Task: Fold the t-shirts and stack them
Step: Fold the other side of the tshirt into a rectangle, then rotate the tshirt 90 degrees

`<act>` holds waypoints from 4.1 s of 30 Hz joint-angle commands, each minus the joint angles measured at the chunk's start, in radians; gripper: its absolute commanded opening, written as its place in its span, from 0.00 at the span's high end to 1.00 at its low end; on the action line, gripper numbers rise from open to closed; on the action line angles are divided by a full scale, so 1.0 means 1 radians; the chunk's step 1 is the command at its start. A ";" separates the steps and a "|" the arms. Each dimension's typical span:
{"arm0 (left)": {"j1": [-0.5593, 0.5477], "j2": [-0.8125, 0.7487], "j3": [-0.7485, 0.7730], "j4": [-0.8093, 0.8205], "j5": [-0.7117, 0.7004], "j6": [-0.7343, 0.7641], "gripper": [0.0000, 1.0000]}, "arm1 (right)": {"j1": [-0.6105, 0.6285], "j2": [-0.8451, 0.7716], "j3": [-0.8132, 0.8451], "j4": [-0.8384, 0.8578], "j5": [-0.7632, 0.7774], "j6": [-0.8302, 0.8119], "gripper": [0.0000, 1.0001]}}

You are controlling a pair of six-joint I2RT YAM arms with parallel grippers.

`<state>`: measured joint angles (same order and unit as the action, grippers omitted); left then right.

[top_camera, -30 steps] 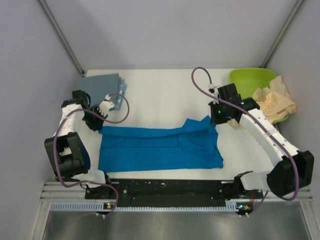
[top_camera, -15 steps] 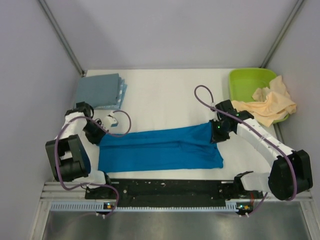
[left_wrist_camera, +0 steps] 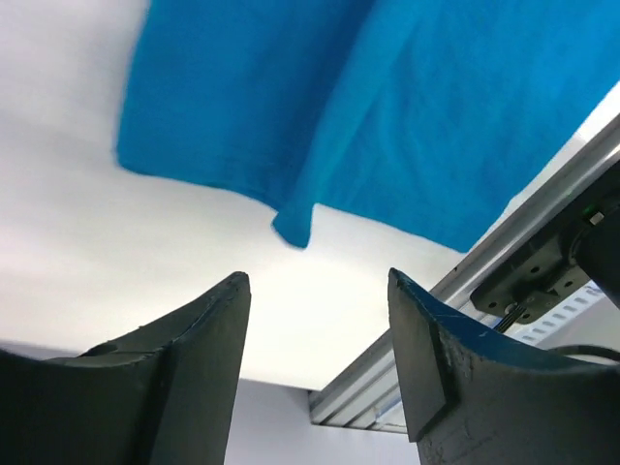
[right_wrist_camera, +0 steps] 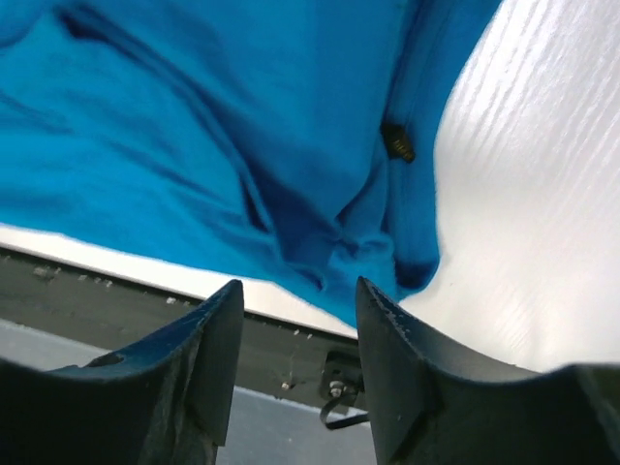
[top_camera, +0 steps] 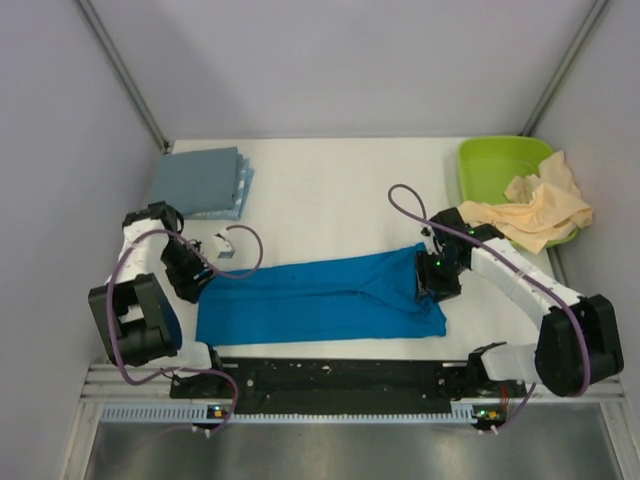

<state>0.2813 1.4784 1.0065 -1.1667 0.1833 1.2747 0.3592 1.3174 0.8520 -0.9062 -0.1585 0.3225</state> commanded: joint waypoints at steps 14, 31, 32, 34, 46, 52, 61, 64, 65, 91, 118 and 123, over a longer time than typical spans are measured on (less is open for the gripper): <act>-0.155 0.052 0.029 0.208 0.145 -0.331 1.00 | 0.064 0.255 0.239 0.392 -0.173 -0.114 1.00; -0.157 -0.018 -0.250 0.131 -0.131 -0.164 1.00 | 0.222 0.143 -0.031 0.279 -0.417 -0.158 1.00; -0.156 -0.014 -0.243 0.119 -0.137 -0.164 1.00 | 0.234 0.114 -0.018 0.245 -0.417 -0.178 1.00; -0.152 -0.024 -0.200 0.075 -0.114 -0.147 1.00 | 0.234 0.056 0.019 0.224 -0.403 -0.180 1.00; -0.152 -0.058 0.072 0.105 0.223 -0.299 0.89 | 0.244 0.407 0.306 0.211 -0.007 -0.181 1.00; -0.172 -0.066 0.067 0.121 0.240 -0.340 0.86 | 0.366 0.330 0.248 0.158 -0.237 -0.201 1.00; -0.474 -0.135 0.187 0.195 0.519 -0.382 0.60 | 0.295 0.140 0.200 0.069 -0.488 -0.099 1.00; -0.621 -0.061 0.248 0.210 0.600 -0.393 0.57 | 0.134 0.105 0.190 0.076 -0.299 -0.045 1.00; -0.667 -0.037 0.270 0.220 0.605 -0.400 0.57 | 0.094 0.103 0.190 0.090 -0.245 -0.037 1.00; -0.287 -0.084 -0.108 0.541 -0.019 -0.609 0.49 | -0.135 0.906 0.872 0.241 0.070 -0.204 1.00; -0.287 -0.024 -0.272 0.504 -0.053 -0.554 0.84 | -0.184 0.611 0.653 0.299 0.251 -0.099 0.40; -0.287 -0.078 -0.359 0.451 -0.058 -0.505 0.95 | -0.206 0.681 0.622 0.297 0.249 -0.080 0.51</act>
<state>-0.0135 1.4158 0.7387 -0.6487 0.1707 0.7021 0.1726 1.9541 1.4826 -0.6434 0.0952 0.2016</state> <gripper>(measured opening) 0.067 0.525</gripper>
